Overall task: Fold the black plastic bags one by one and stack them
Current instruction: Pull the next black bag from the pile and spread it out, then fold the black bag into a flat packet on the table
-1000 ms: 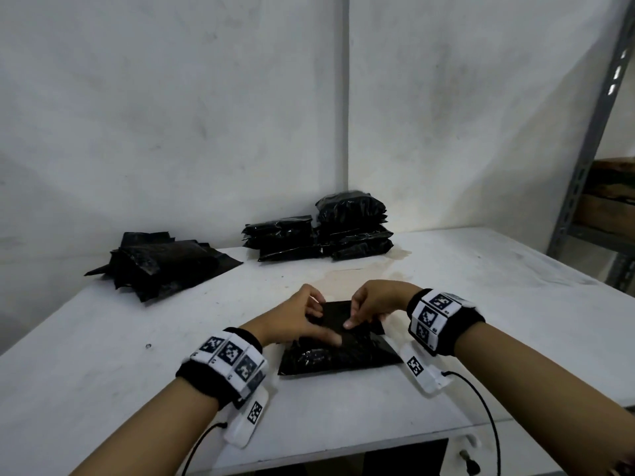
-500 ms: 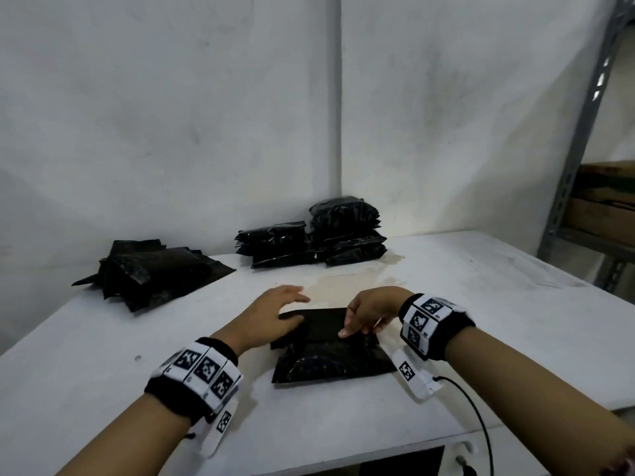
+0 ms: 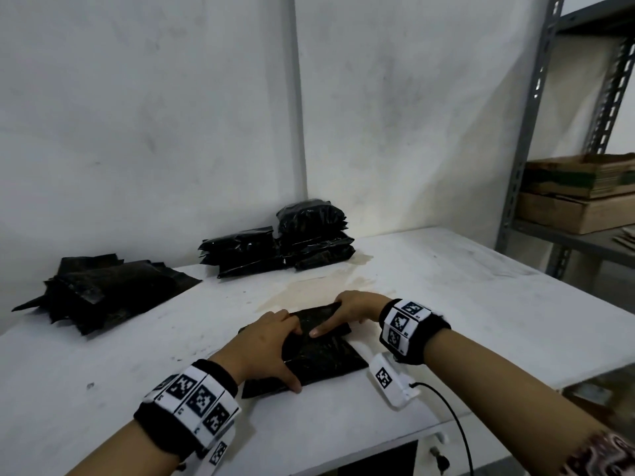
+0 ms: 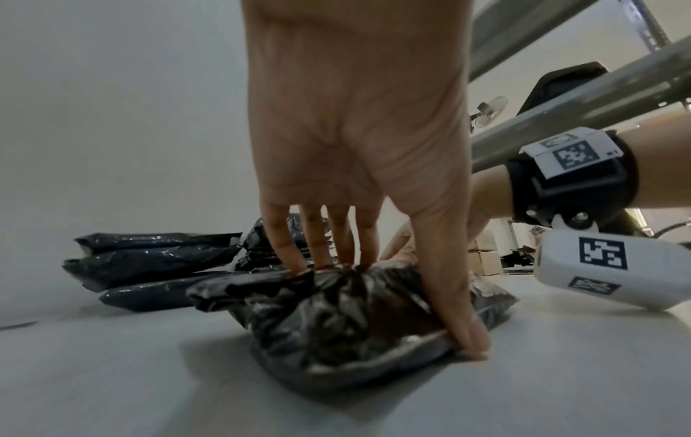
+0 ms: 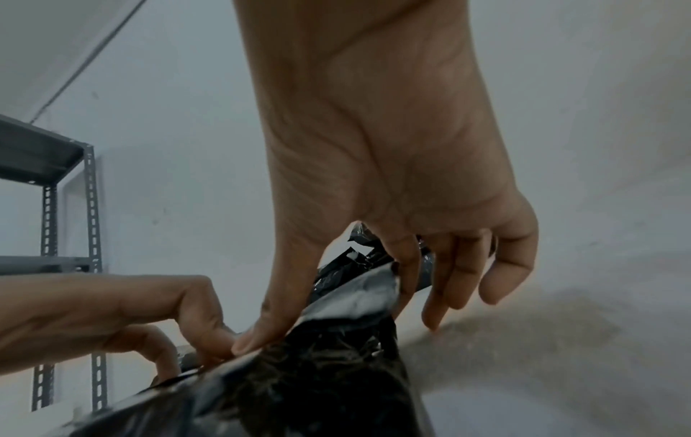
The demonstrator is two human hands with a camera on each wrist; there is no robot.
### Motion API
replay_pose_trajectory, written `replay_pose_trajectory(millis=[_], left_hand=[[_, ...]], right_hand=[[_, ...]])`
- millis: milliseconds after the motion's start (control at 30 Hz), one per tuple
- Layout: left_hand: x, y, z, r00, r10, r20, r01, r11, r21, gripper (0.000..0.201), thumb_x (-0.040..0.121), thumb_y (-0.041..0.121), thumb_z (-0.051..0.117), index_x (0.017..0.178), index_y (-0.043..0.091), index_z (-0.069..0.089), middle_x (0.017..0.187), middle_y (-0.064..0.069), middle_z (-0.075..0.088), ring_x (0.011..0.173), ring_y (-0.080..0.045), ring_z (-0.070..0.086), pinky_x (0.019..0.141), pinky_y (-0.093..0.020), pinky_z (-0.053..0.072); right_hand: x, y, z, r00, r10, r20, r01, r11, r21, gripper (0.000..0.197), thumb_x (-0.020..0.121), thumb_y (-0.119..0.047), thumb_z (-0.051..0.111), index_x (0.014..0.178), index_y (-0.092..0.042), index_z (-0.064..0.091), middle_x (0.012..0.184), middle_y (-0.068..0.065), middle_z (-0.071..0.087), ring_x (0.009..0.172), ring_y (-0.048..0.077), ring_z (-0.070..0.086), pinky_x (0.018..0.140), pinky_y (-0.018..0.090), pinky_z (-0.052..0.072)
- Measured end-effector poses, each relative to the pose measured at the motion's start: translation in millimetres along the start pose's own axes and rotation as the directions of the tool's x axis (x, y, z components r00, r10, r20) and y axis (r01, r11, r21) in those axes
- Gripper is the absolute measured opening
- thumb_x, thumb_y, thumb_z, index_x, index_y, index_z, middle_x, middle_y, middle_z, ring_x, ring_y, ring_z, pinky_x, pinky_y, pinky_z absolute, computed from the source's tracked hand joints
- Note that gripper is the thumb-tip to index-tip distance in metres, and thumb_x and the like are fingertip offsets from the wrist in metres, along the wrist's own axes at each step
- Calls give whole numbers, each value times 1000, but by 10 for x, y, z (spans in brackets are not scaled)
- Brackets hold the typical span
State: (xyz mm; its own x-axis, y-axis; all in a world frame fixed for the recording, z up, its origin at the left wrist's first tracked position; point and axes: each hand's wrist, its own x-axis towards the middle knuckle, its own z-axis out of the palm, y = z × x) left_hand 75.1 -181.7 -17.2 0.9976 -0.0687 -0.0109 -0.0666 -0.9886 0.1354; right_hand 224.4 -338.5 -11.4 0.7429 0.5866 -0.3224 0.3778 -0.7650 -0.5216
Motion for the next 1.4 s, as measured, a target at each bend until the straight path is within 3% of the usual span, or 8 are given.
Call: replay_pose_trajectory(millis=[533,633,733,833,900,1067,1267,1400], left_hand=[[1104,500,-55,997,17,74,-13,999,-50,81,59,35,88,128,21,48,121,2,46,111,-17,45,94,-32,43],[1268,560,-65,997,16,76,-12,999,-48,79,58,30,89,126,20,50,121,1,48,111,-19,47,92,-32,44],[1396,614,-41,999,19,47,-17,999,-43,77,58,29,89,125,18,52,122,0,52,114,-21,49,92,-31,43],[1487,654,-9,1000,18,16,-19,1000,8,77,56,33,89,123,19,54,123,0,56,112,-21,52,91,-30,44],[1527,659,5,1000,16,20,-17,999,45,76,55,34,90,121,21,54,122,1,57,110,-21,53,87,-29,44],[1552,668,33,1000,8,30,-11,996,92,75,59,32,88,122,21,50,124,1,53,111,-20,51,77,-25,35],[1560,676,36,999,0,44,-3,997,81,78,58,32,88,124,21,49,125,1,52,112,-20,51,76,-24,34],[1575,657,34,998,-5,55,2,998,62,79,57,33,89,125,22,49,125,3,51,112,-19,50,77,-24,35]], right_hand=[[127,801,-577,991,54,-124,-17,960,278,33,74,-43,81,95,-23,64,97,-1,69,86,13,66,77,25,54],[149,969,-691,997,40,-71,-15,945,325,47,82,-49,71,114,-16,64,109,1,68,86,12,66,79,25,54],[232,1196,-879,981,135,-138,-74,923,377,49,93,-46,57,114,-2,64,108,10,67,75,16,63,77,29,54],[294,1485,-1079,876,283,-391,-263,959,105,41,95,-27,59,124,3,61,129,16,60,104,26,62,99,34,45],[290,1626,-1139,842,278,-462,-338,940,-51,47,95,-33,58,129,-1,58,137,13,54,126,27,50,103,28,38],[418,1753,-1187,834,285,-472,-384,915,-125,63,87,-56,61,124,-5,61,130,9,59,122,24,54,97,27,41],[475,1809,-1263,755,362,-547,-479,874,-82,50,71,-37,84,106,-4,70,109,10,70,105,24,65,84,30,52],[500,1814,-1265,792,337,-509,-409,912,-33,37,66,-23,88,96,-5,75,97,14,73,92,28,70,83,36,58]])
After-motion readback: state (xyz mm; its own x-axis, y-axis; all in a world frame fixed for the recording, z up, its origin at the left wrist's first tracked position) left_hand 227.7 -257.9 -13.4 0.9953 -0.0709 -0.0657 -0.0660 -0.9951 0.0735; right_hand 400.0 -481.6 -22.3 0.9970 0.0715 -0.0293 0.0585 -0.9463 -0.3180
